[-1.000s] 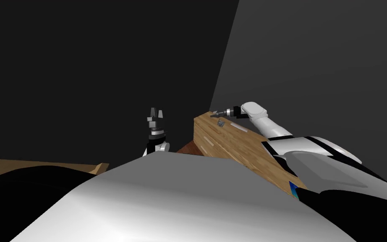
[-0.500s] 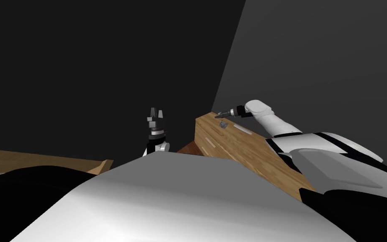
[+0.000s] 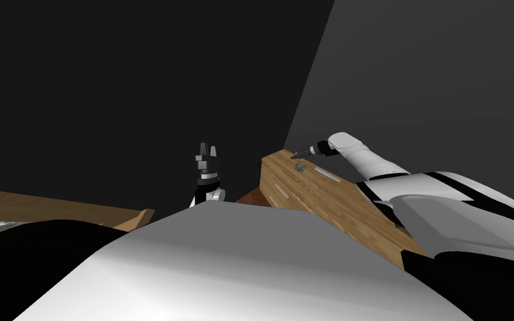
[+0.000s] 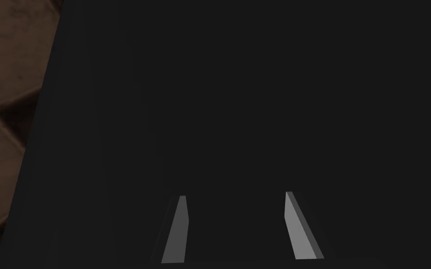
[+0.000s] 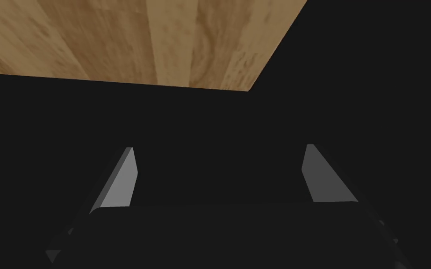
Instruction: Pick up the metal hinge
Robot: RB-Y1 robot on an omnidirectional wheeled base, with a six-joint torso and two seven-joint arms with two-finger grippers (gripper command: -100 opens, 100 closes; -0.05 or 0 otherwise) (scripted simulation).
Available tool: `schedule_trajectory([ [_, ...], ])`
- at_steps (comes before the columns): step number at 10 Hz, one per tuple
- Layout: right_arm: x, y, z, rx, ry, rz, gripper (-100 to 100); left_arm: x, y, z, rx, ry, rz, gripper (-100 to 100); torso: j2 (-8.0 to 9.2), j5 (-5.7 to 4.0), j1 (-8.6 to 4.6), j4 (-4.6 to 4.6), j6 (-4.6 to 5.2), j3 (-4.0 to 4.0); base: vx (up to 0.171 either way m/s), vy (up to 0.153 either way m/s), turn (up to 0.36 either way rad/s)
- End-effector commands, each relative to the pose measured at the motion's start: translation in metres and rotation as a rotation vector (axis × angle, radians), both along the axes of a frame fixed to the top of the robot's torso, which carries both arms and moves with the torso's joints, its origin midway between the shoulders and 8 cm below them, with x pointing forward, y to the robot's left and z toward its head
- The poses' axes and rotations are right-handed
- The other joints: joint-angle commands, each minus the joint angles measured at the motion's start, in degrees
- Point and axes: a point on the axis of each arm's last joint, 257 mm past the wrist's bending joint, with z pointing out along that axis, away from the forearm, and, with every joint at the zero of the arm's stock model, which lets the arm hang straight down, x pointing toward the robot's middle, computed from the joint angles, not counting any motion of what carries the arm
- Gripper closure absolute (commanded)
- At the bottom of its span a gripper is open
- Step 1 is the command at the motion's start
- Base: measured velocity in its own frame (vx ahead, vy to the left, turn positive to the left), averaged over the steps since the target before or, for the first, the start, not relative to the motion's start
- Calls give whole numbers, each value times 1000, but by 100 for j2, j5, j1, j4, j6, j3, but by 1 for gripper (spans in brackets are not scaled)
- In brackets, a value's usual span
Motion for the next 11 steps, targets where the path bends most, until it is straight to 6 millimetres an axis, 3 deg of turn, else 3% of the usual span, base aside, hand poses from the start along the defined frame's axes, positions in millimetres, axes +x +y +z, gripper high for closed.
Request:
schedule_trajectory([
  [1, -1, -21, -10, -32, 31, -43, -100, 0, 0, 0, 0, 0, 0, 0, 0, 0, 0, 0, 0, 0, 24, 12, 68],
  [2, -5, -45, -17, -80, 71, -86, -100, 0, 0, 0, 0, 0, 0, 0, -1, -1, -1, -1, 3, -1, 38, 21, 118],
  [4, -6, -52, -20, -89, 78, -101, -100, 0, 0, 0, 0, 0, 0, 0, -4, 0, 1, -1, 3, -3, 22, 13, 17],
  [5, -11, -75, -28, -143, 118, -141, -100, 0, 0, 0, 0, 0, 0, 0, 2, -1, -1, 0, 3, 0, 26, 15, 91],
  [8, -21, -106, -40, -187, 174, -206, -100, 0, 0, 0, 0, 0, 0, 0, -4, 0, 2, -1, 1, -2, 31, 19, 57],
  [10, -43, -148, -59, -261, 269, -291, -100, 0, 0, 0, 0, 0, 0, 0, -6, 1, 5, -2, 1, -4, 45, 31, 93],
  [11, -44, -149, -59, -266, 270, -292, -100, 0, 0, 0, 0, 0, 0, 0, -9, -1, 6, -4, 3, -6, 41, 28, 23],
])
